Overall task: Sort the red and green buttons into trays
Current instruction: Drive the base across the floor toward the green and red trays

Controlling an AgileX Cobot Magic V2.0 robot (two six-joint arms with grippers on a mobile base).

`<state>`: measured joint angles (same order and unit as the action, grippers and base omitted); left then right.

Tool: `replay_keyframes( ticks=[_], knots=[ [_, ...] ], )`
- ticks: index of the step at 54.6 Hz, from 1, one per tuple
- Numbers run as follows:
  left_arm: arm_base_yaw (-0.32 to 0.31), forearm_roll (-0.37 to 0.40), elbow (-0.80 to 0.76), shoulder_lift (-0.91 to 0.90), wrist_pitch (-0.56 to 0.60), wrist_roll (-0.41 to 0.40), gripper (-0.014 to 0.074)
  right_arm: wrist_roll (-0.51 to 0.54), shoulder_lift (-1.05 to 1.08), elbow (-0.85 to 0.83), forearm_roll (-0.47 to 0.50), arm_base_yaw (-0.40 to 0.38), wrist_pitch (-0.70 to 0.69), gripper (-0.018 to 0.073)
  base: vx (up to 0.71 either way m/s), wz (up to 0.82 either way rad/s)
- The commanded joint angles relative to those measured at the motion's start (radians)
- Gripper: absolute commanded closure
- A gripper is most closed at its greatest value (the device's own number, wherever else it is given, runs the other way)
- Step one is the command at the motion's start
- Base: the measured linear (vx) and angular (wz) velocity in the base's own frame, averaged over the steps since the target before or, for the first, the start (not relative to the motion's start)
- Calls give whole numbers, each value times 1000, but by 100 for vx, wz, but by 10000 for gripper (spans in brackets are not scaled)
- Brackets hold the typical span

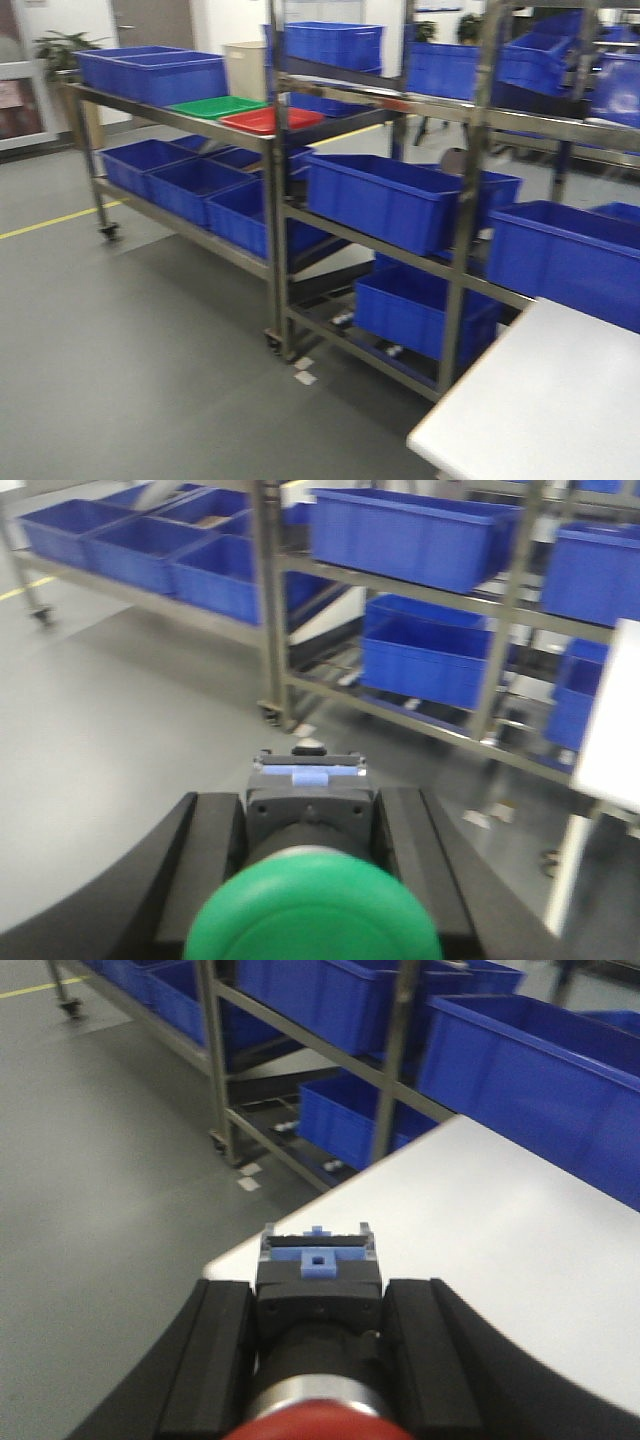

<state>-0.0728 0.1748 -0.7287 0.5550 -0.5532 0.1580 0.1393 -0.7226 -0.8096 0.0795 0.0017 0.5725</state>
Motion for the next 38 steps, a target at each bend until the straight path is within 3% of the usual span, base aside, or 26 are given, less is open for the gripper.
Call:
replay_keyframes(
  ticks=[1, 38],
  knots=[
    [-1, 16, -25, -2, 87, -3, 599, -1, 2, -29, -5, -3, -85, 568, 6, 58],
    [-1, 16, -25, -2, 87, -3, 599, -1, 2, -29, -5, -3, -85, 568, 15, 51]
  ],
)
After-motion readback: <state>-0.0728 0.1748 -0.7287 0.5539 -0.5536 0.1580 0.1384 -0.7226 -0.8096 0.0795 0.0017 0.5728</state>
